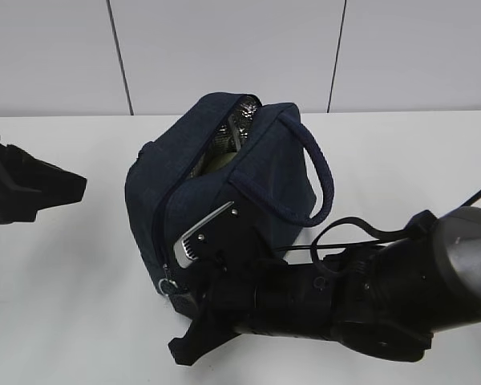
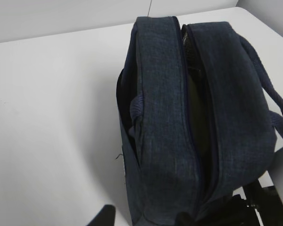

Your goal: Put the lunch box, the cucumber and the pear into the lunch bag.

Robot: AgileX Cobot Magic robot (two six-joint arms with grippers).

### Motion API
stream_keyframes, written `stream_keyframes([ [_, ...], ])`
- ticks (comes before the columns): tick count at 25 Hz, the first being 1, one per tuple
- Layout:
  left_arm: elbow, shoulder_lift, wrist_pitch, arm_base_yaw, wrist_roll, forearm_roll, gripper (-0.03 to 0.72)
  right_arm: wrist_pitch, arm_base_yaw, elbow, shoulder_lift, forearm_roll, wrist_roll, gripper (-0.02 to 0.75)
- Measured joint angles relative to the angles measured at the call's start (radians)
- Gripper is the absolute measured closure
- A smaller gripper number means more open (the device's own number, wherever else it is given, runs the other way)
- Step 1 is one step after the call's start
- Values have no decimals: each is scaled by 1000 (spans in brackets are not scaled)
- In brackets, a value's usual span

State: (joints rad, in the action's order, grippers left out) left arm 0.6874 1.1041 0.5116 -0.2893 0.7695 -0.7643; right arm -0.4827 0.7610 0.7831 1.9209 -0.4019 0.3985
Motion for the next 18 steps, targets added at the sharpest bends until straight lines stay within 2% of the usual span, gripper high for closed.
stream_keyframes([
  [2, 0, 0, 0, 0, 0, 0, 447, 0, 0, 0, 0, 2, 0, 738],
  [18, 0, 0, 0, 0, 0, 1, 447, 63, 0, 0, -49, -2, -18, 738],
])
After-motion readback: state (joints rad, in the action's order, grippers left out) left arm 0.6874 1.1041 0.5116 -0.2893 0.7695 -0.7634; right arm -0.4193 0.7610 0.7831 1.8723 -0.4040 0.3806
